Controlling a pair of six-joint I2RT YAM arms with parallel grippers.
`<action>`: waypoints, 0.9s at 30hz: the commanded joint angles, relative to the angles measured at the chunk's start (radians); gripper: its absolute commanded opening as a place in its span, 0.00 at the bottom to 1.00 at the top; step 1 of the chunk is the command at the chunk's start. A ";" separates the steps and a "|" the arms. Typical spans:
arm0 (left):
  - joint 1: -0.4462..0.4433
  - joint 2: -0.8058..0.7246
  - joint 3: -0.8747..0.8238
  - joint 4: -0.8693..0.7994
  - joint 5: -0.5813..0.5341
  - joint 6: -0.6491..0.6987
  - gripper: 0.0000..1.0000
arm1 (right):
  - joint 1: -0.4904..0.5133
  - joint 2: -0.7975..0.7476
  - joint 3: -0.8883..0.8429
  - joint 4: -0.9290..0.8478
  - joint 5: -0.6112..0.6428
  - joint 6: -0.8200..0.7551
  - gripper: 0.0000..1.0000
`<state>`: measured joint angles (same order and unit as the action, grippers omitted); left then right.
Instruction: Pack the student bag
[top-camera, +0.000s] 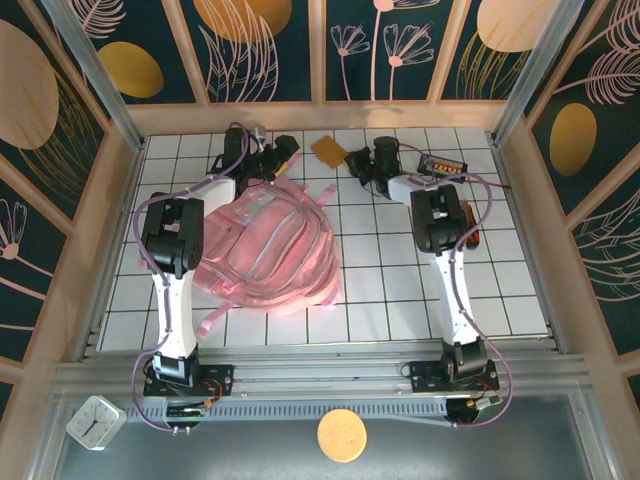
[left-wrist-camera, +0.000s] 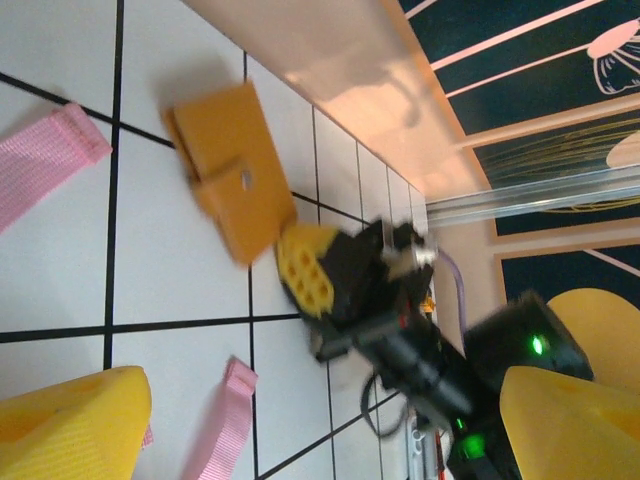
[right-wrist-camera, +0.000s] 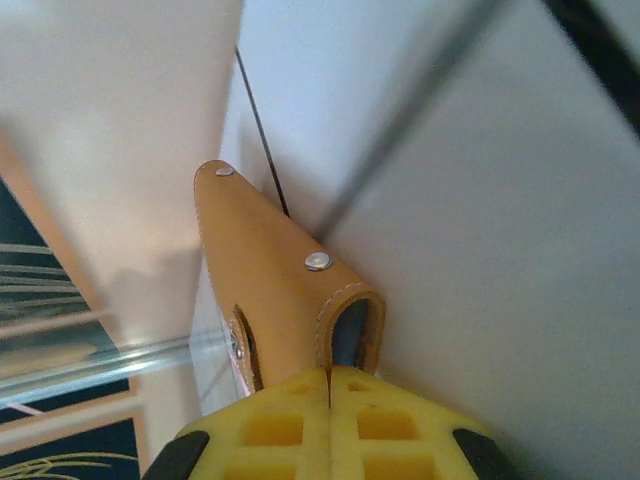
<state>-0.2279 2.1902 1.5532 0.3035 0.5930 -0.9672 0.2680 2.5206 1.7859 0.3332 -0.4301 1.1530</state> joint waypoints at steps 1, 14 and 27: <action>0.006 -0.040 0.008 -0.029 -0.006 0.054 0.89 | 0.004 -0.253 -0.265 -0.010 0.040 -0.070 0.00; -0.015 -0.148 -0.040 -0.129 0.008 0.167 0.90 | -0.017 -0.911 -0.806 -0.384 0.144 -0.271 0.00; -0.119 -0.386 -0.230 -0.325 -0.050 0.326 0.90 | -0.042 -1.146 -0.938 -0.621 0.079 -0.368 0.00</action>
<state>-0.3412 1.8683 1.3640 0.0380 0.5652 -0.6949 0.2279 1.4567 0.8326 -0.2558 -0.3748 0.8341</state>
